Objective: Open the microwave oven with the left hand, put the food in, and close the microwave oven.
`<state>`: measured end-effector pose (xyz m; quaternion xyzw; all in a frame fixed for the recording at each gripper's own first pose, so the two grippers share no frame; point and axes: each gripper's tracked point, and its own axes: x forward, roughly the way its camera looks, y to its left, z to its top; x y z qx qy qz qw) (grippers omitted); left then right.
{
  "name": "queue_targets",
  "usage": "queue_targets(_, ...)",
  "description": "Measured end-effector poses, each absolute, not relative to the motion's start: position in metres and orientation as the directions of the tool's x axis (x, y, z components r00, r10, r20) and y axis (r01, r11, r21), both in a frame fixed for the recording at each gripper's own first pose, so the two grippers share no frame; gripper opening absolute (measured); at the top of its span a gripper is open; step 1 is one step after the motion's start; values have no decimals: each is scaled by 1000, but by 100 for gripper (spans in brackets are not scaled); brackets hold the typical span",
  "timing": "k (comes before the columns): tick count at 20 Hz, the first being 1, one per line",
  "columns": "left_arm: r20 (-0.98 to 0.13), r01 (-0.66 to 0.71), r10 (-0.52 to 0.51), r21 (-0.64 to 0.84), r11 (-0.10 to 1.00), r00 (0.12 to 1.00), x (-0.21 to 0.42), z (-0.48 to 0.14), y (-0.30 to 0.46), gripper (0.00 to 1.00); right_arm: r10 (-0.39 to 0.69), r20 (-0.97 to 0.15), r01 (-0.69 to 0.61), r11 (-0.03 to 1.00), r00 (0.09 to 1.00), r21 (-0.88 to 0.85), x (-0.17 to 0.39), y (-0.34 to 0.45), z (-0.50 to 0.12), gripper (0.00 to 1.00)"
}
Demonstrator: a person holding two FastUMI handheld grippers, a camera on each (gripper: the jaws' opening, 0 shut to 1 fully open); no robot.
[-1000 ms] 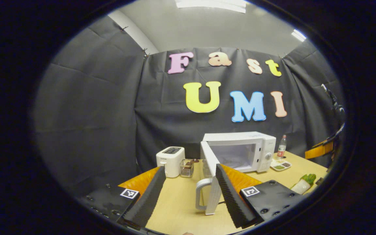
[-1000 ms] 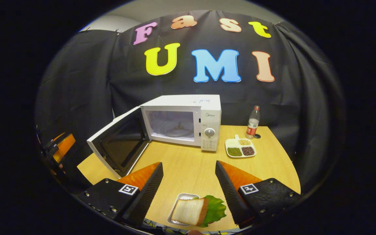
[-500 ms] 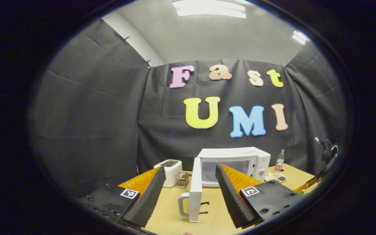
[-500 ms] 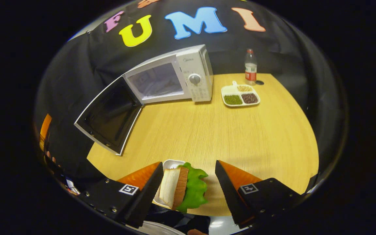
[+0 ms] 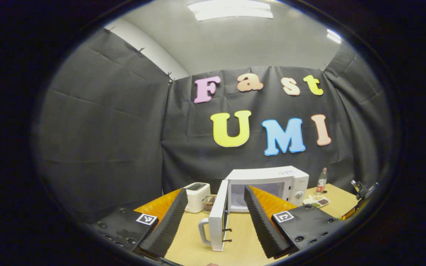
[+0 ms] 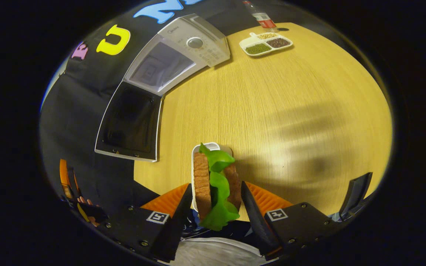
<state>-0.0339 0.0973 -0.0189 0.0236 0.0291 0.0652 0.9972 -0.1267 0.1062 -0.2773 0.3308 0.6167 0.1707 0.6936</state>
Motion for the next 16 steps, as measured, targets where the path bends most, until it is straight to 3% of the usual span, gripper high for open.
queue_targets(1, -56, -139, 142, 56, 989, 988, -36, -18, 98, 98, 675, -716, 195, 688, 180, 698, -127, 111, -271, 62)
queue_targets(2, -58, -153, 157, 63, 986, 986, -38, -19, 99, 100, 697, -699, 197, 671, 159, 715, -131, 115, -269, 52)
queue_targets(3, -58, -165, 169, 68, 984, 984, -39, -19, 102, 99, 690, -701, 203, 671, 181, 713, -124, 107, -266, 51)
queue_targets(4, -59, -177, 181, 74, 981, 982, -40, -19, 104, 98, 691, -701, 192, 674, 174, 713, -127, 111, -270, 31)
queue_targets(10, -55, -223, 228, 79, 972, 972, -28, -16, 131, 100, 686, -671, 81, 680, 281, 729, -97, 118, -227, 34)
queue_targets(16, -59, -186, 189, 55, 981, 980, 12, -22, 159, 98, 619, -646, 21, 715, 447, 699, -38, 148, -203, 34)
